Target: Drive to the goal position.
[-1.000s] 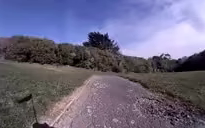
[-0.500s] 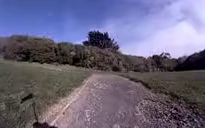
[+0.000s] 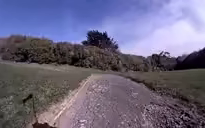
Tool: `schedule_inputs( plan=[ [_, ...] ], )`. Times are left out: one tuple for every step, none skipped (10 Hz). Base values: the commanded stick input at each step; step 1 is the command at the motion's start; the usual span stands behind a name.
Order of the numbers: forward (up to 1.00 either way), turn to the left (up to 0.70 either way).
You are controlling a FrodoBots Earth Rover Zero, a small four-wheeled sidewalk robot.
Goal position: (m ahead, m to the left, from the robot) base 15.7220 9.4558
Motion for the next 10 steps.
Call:
schedule_inputs(
  plan=[
    [0.45, 0.00],
    [0.45, 0.00],
    [0.45, 0.00],
    [0.45, 0.00],
    [0.45, 0.00],
    [0.45, 0.00],
    [0.45, 0.00],
    [0.45, 0.00],
    [0.45, 0.00],
    [0.45, 0.00]
  ],
)
